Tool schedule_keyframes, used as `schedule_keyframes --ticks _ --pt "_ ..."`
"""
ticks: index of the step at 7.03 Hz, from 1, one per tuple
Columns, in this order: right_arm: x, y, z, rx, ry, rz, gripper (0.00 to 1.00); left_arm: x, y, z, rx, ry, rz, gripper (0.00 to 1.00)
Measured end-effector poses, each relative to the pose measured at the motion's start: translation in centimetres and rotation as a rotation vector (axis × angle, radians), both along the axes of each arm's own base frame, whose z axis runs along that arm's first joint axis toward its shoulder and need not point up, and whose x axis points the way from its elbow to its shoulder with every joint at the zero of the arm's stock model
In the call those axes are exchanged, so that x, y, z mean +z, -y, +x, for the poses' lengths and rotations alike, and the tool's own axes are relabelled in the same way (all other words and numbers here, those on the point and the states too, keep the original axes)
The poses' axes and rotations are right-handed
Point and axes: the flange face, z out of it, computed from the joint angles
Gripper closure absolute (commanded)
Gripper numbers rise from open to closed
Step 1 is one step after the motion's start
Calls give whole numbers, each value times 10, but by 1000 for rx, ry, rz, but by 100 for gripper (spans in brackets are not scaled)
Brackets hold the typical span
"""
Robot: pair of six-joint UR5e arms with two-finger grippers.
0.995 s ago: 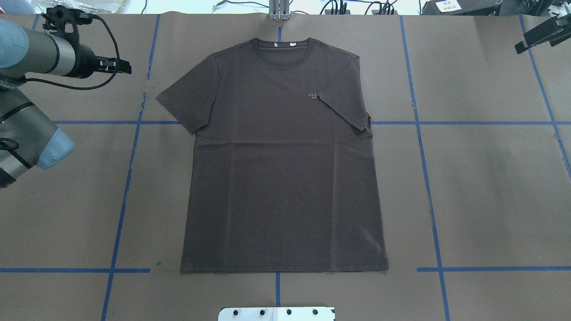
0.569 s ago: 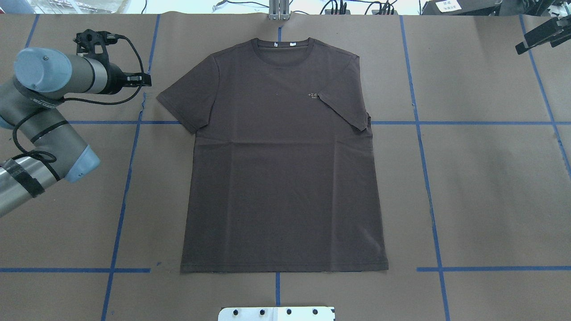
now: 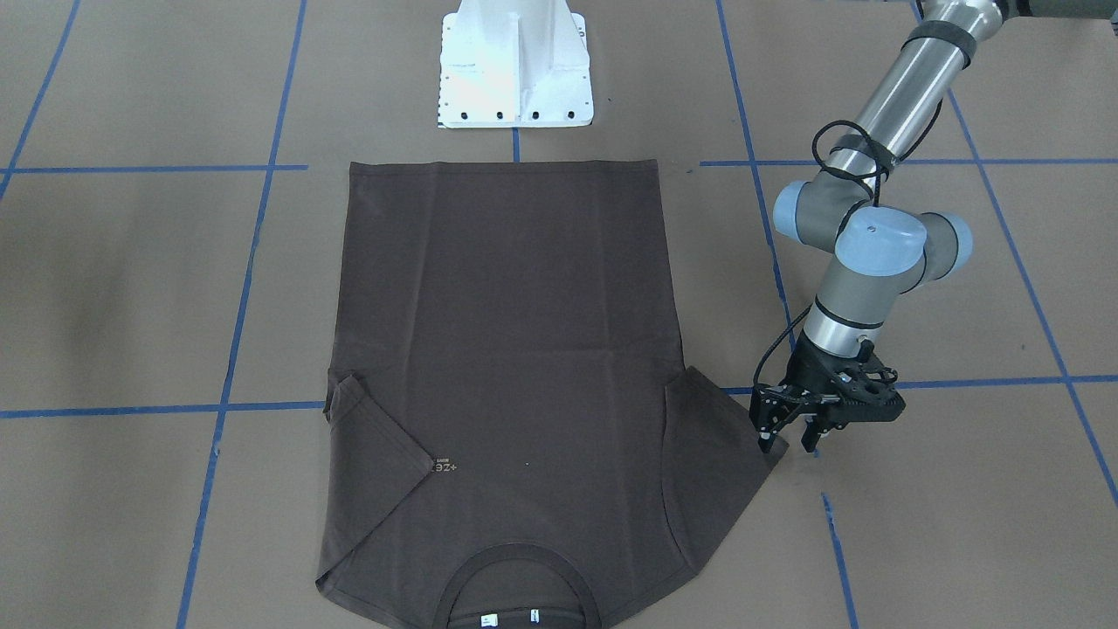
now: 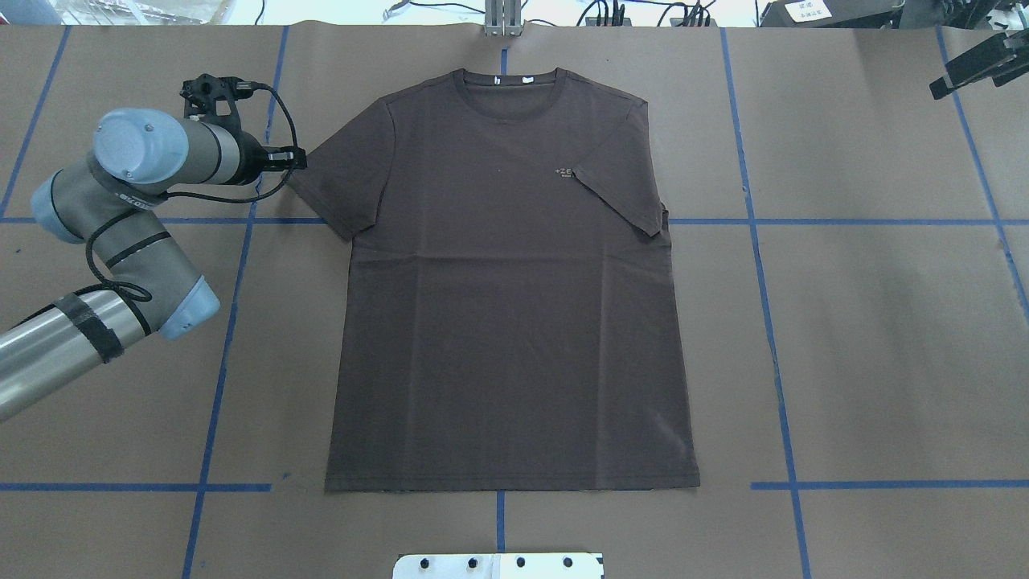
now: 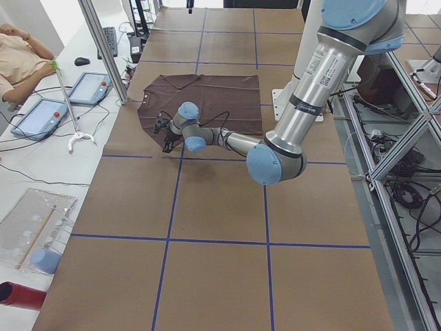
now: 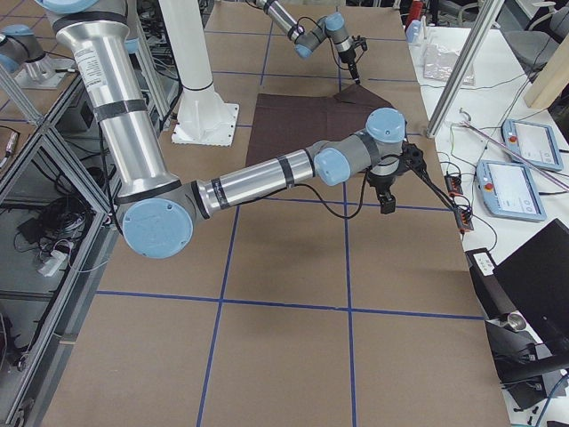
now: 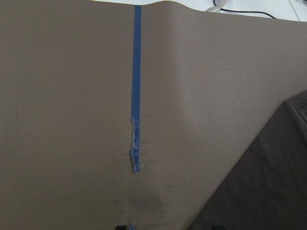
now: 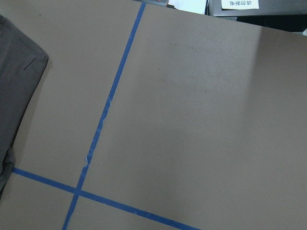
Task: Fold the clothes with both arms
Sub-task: 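Withdraw the right gripper while moving the left gripper toward the other sleeve, then grasp the sleeve nearest the left gripper and fold it inward over the body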
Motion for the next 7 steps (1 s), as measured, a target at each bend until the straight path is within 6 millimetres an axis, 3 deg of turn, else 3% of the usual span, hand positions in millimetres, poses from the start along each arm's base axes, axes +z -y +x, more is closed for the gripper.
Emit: schedule_keyframes --ticks 5,6,7 --pt "2 1 0 -2 -4 -1 0 2 -2 8 6 15 6 42" --pt "2 1 0 -2 -4 -1 0 2 -3 9 7 17 6 48" --pt "2 1 0 -2 -4 -1 0 3 -3 10 9 19 5 61"
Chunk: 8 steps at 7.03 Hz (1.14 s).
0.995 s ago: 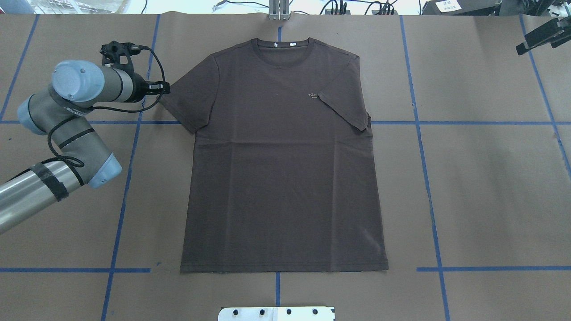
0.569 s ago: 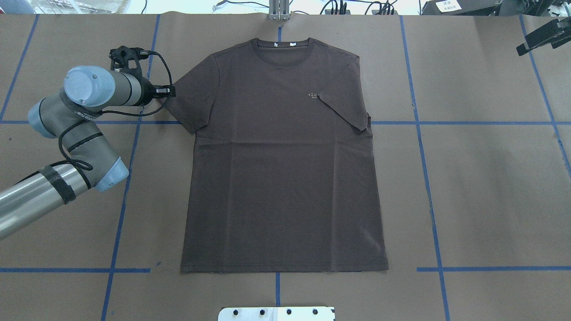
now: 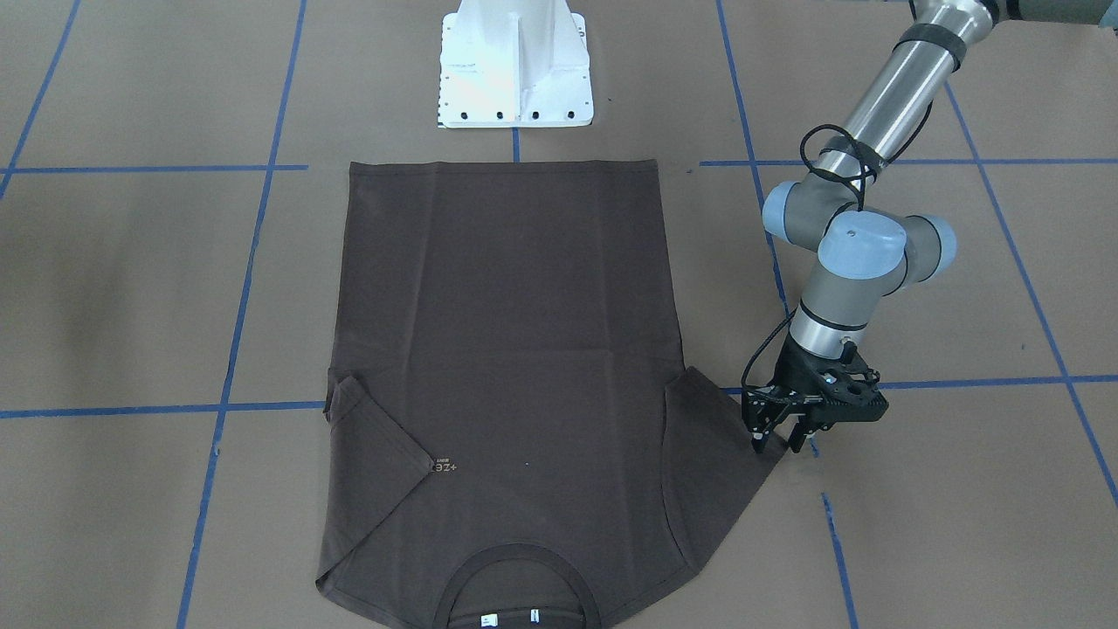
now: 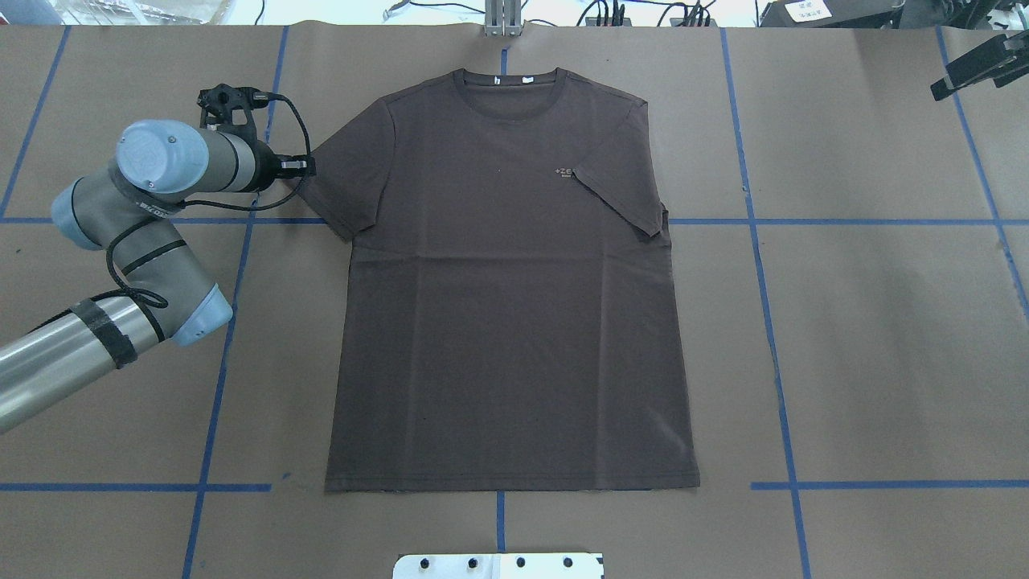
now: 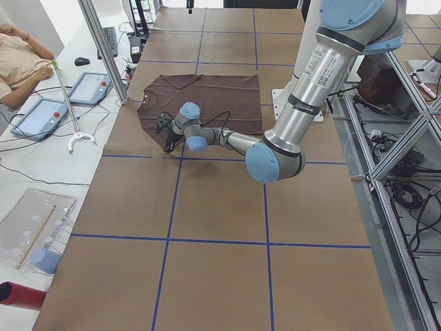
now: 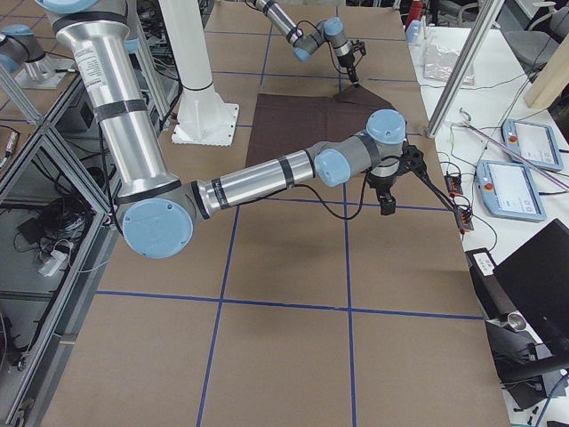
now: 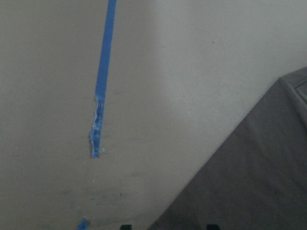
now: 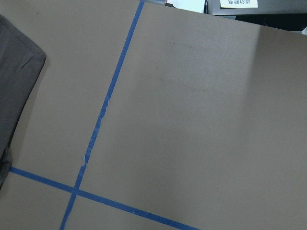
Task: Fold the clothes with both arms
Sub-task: 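Grasp the sleeve nearest the left gripper and fold it inward over the body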
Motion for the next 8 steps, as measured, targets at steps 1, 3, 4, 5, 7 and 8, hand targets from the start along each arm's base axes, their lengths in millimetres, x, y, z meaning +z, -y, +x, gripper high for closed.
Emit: schedule_keyframes --ticks 1,3,4,5,7,8 --pt "0 0 0 0 0 0 0 1 -1 1 2 1 -1 82" --pt "0 0 0 2 0 -1 0 0 -1 2 2 0 -2 100" --pt "-1 0 0 2 1 -1 0 -3 -1 3 3 -2 0 100" --pt "-1 0 0 3 1 -1 0 -8 -1 4 5 -6 4 100" --pt "-2 0 0 4 2 -1 0 -45 5 13 7 8 -13 100" --pt "-2 0 0 5 3 -1 0 -81 7 24 10 28 -46 100"
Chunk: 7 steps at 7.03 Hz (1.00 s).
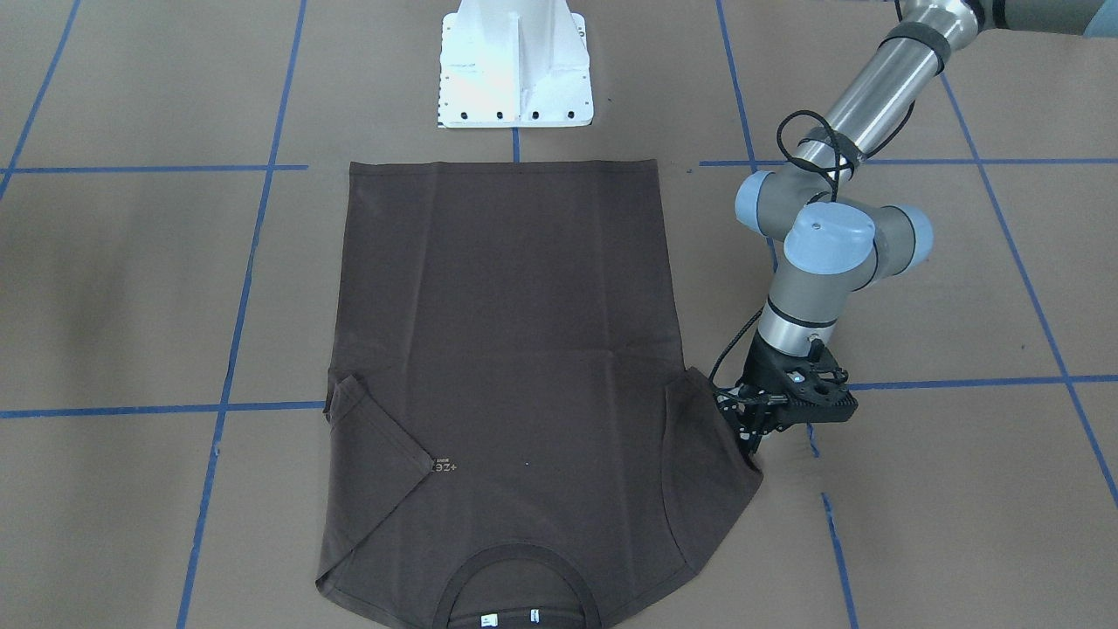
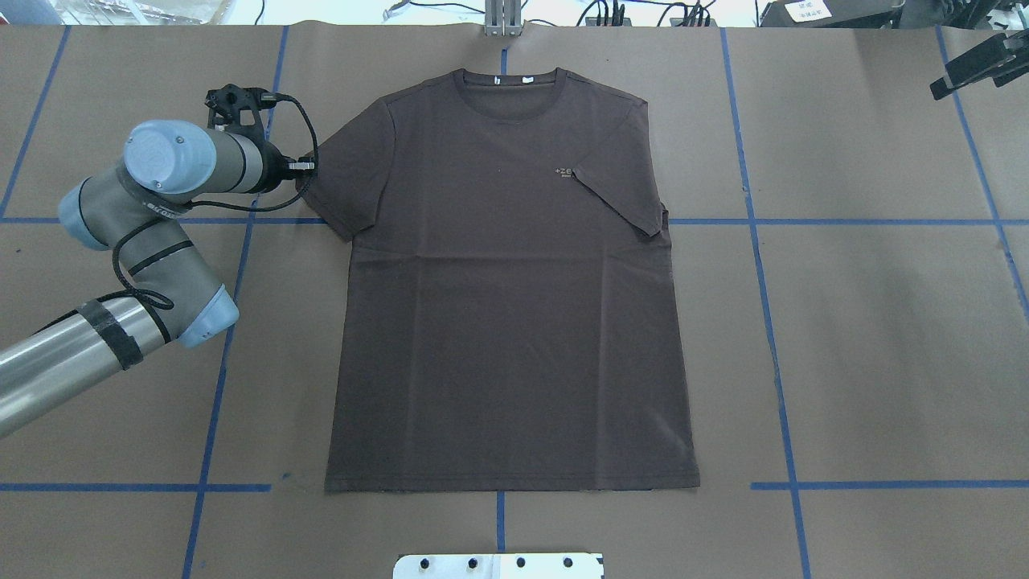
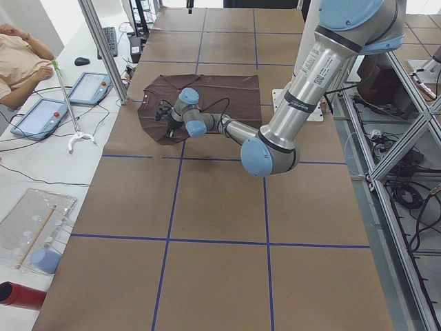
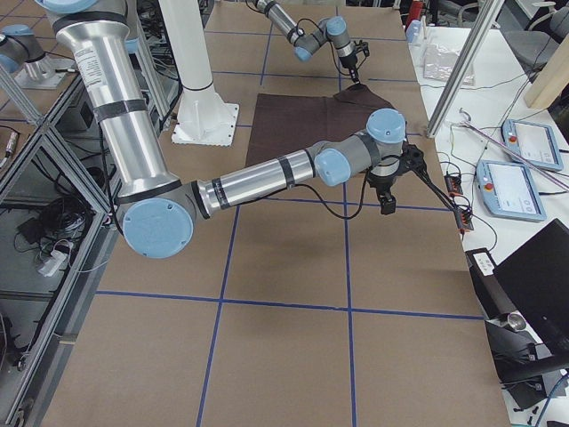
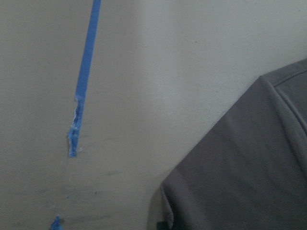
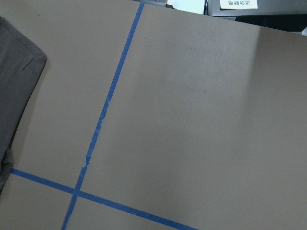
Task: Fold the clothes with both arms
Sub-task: 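Grasp the sleeve nearest the left gripper and fold it inward over the body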
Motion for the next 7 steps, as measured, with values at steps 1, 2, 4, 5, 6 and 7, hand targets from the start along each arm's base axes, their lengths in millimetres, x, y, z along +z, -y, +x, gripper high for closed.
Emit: schedule_keyframes --ticks 1,2,4,5,6,7 --pt "0 0 0 1 0 0 0 -34 -2 19 6 17 -41 100" --pt "-1 0 0 2 0 -1 0 -61 -6 38 7 26 -80 100" --pt "-1 0 0 2 0 -1 0 -84 -3 64 -2 32 -127 100" --pt "-1 0 0 3 0 0 0 -88 2 75 -5 39 -142 100" --pt "-1 0 0 3 0 0 0 -91 7 83 -5 48 -152 100" --pt "-1 0 0 3 0 0 0 -92 13 90 -8 57 -159 100"
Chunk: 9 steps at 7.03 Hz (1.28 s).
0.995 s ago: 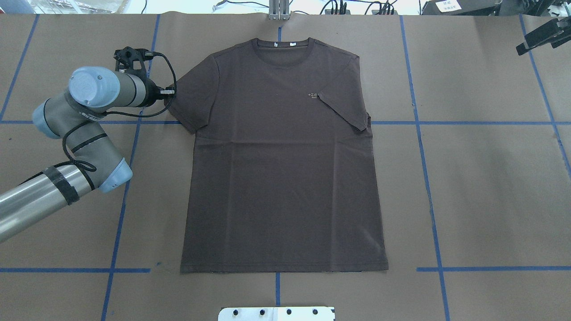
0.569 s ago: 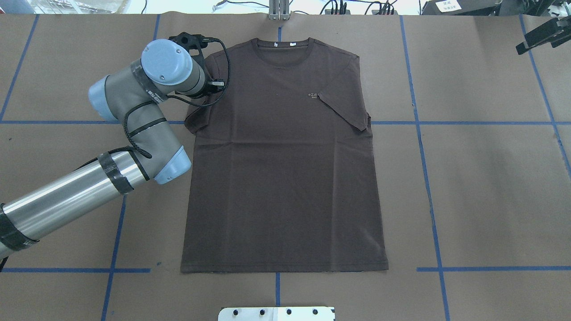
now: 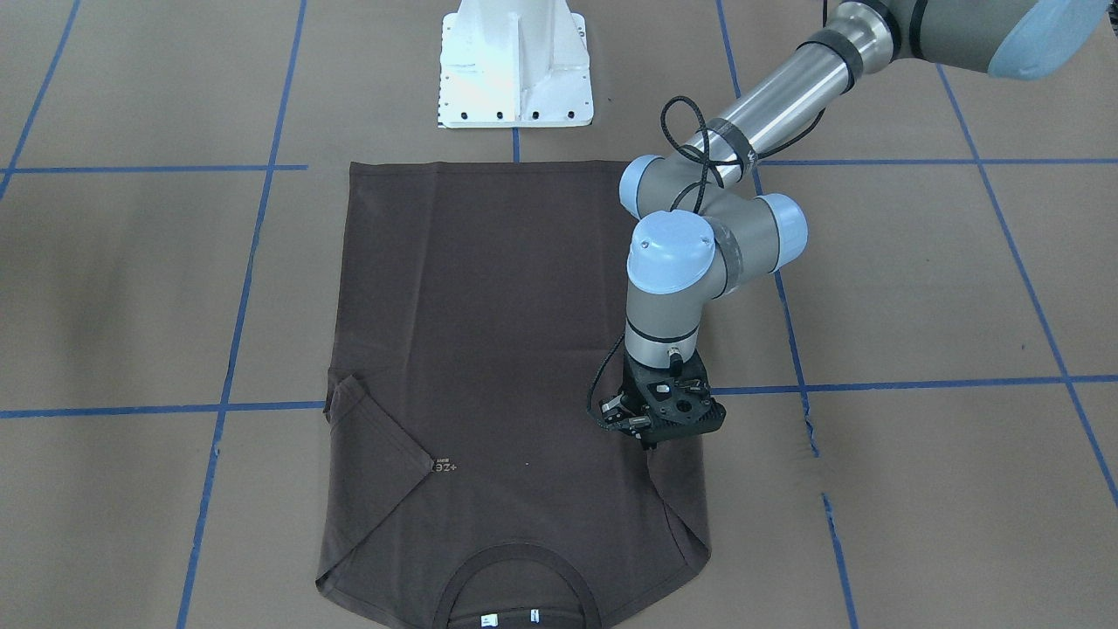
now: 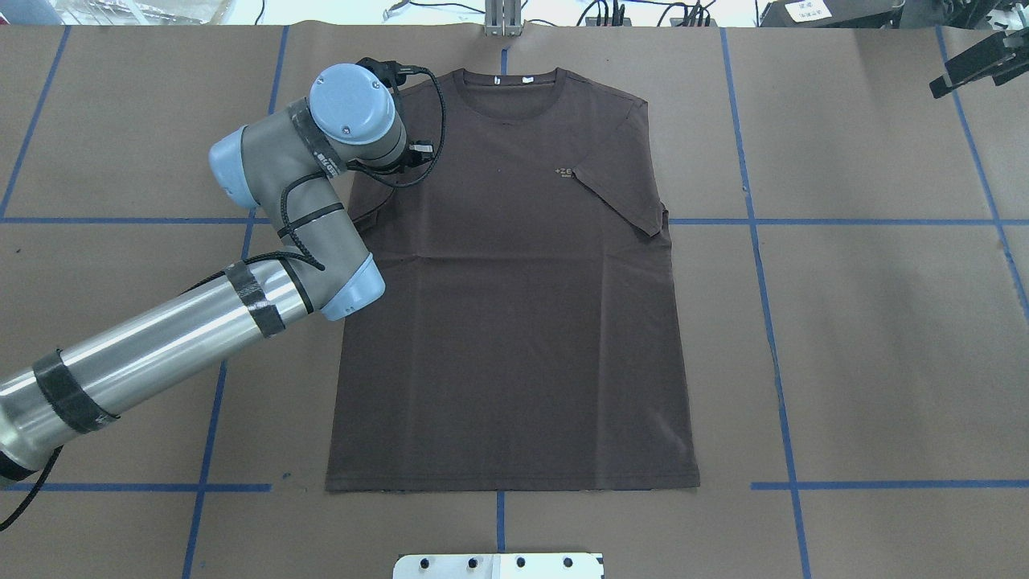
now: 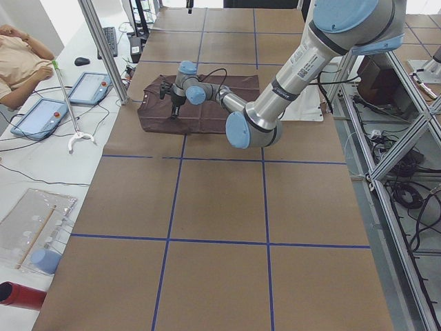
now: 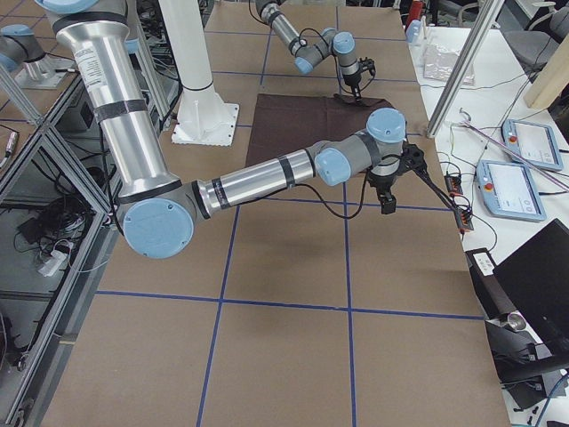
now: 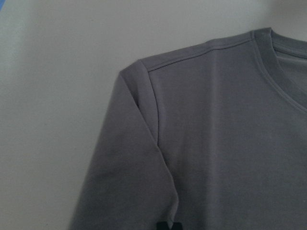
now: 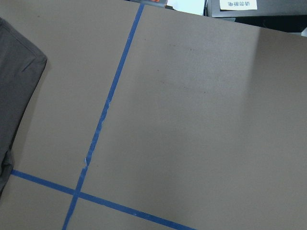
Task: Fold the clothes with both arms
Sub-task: 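Grasp the sleeve nearest the left gripper and fold it inward over the body, then move both grippers to the hem corners nearest the robot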
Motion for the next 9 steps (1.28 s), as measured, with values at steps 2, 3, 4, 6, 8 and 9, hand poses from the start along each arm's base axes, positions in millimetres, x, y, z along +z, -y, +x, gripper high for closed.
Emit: schedule_keyframes --ticks 2,3,4,6,8,9 --pt "0 0 0 0 0 -1 0 -6 6 7 -6 11 -2 52" --pt "1 0 0 0 0 -1 0 -9 8 10 -6 13 -1 1" --pt "0 0 0 1 0 -1 0 -16 7 10 0 6 10 0" --pt "-9 -2 -9 7 12 -12 0 -40 -8 -5 40 -40 74 0" --pt "-46 -23 -64 -3 59 -49 0 -45 -49 -42 113 -117 120 0" --pt "-77 -46 -103 12 92 -91 0 -45 -77 -63 138 -155 144 0"
